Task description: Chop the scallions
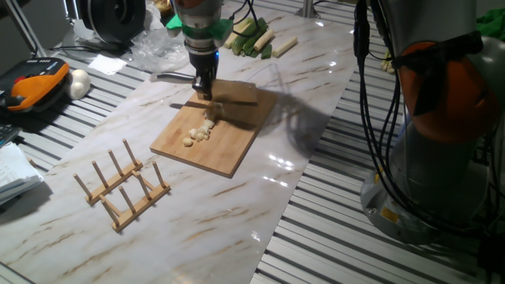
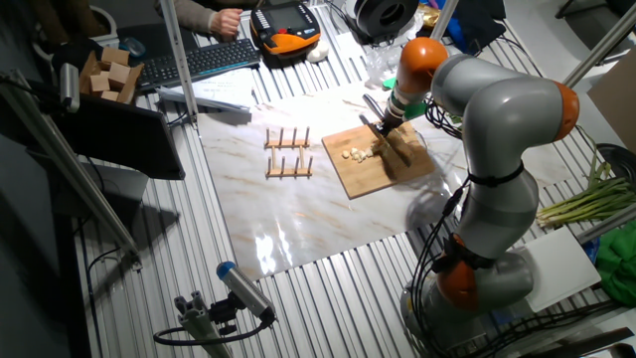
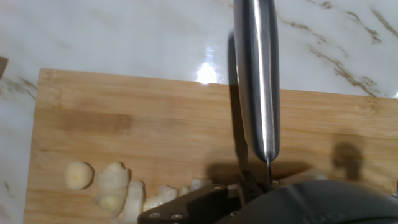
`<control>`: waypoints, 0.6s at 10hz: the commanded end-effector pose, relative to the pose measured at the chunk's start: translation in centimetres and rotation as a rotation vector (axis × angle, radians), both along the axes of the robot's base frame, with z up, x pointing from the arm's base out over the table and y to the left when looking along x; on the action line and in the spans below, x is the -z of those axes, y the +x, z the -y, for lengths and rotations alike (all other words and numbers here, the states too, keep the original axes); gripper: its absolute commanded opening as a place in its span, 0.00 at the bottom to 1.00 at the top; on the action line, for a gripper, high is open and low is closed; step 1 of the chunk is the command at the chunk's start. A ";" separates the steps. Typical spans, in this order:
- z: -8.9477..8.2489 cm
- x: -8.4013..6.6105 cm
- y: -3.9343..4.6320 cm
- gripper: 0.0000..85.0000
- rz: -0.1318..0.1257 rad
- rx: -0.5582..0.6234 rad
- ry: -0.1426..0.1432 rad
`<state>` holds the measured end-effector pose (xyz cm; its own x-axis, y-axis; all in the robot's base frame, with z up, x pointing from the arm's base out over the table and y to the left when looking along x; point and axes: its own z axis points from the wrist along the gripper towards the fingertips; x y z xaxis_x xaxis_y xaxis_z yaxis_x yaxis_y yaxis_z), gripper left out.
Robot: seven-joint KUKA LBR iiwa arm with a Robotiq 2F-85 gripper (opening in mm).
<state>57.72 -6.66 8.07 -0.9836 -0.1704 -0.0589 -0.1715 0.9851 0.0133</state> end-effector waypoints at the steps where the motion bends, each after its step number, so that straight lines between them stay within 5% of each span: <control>1: 0.0 -0.1 0.06 0.00 0.001 -0.007 -0.007; 6: 0.3 0.2 0.64 0.00 0.015 -0.082 -0.014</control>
